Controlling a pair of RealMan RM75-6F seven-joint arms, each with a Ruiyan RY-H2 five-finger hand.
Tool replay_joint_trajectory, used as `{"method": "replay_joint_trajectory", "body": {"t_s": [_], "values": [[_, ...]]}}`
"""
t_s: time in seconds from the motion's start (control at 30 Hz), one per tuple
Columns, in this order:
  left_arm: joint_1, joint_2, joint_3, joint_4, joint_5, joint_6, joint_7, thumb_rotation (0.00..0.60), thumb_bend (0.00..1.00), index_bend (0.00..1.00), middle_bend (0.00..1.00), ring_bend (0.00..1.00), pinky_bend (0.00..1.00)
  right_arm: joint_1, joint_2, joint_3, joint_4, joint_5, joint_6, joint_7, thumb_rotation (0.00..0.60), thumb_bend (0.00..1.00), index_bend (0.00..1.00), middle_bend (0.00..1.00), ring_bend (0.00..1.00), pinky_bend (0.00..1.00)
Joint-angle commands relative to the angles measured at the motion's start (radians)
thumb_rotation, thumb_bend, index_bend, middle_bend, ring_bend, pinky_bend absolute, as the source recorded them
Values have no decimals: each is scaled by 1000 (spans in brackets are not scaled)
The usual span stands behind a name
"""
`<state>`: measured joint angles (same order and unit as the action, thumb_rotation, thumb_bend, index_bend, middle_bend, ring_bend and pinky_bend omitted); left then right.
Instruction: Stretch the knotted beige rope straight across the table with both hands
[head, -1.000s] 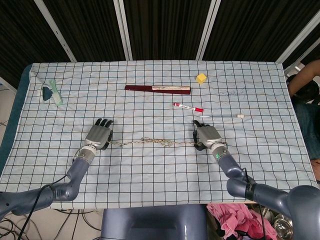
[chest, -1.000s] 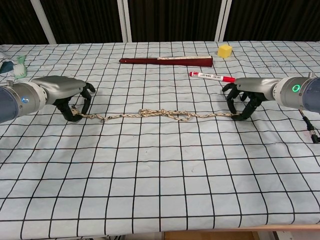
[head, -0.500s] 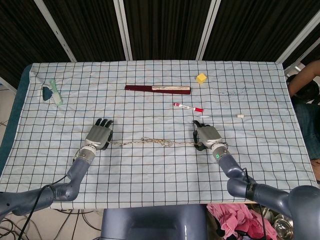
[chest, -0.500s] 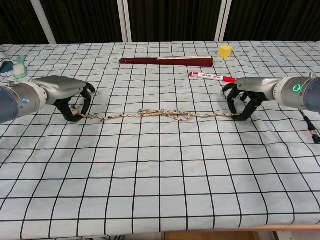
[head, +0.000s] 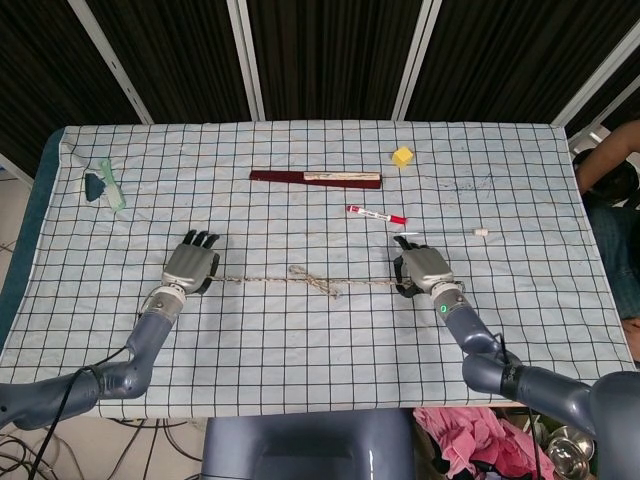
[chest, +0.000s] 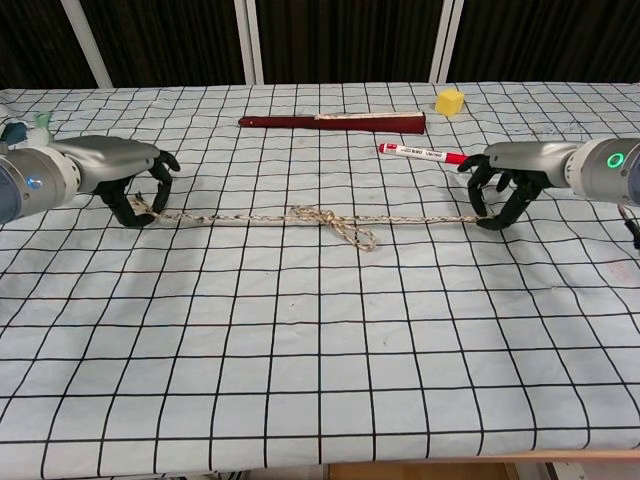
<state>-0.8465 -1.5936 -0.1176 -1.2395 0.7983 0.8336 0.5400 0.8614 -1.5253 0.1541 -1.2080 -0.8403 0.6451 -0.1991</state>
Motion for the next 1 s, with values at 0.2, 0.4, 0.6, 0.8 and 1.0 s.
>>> {"method": "replay_joint_trajectory", "body": {"t_s": [0.2, 0.4, 0.6, 0.8, 1.0], "values": [[13, 54, -14, -36, 6, 20, -20, 600, 457, 617, 104, 0, 17, -37, 93, 21, -73, -20, 29, 51, 600, 478, 725, 0, 123, 178], [26, 88, -14, -38, -3, 27, -25, 600, 460, 623, 108, 0, 17, -68, 170, 23, -120, -42, 42, 82, 600, 480, 725, 0, 123, 178], [38, 115, -9, -35, -1, 34, -29, 600, 461, 631, 111, 0, 17, -91, 220, 13, -125, -50, 37, 102, 600, 480, 727, 0, 123, 178], [53, 143, -6, -22, -4, 39, -36, 600, 461, 631, 111, 0, 17, -113, 254, 3, -101, -49, 25, 123, 600, 480, 727, 0, 123, 178], [69, 166, 5, 1, 3, 30, -47, 600, 461, 631, 111, 0, 17, -135, 275, -6, -51, -55, 7, 152, 600, 481, 728, 0, 123, 178]]}}
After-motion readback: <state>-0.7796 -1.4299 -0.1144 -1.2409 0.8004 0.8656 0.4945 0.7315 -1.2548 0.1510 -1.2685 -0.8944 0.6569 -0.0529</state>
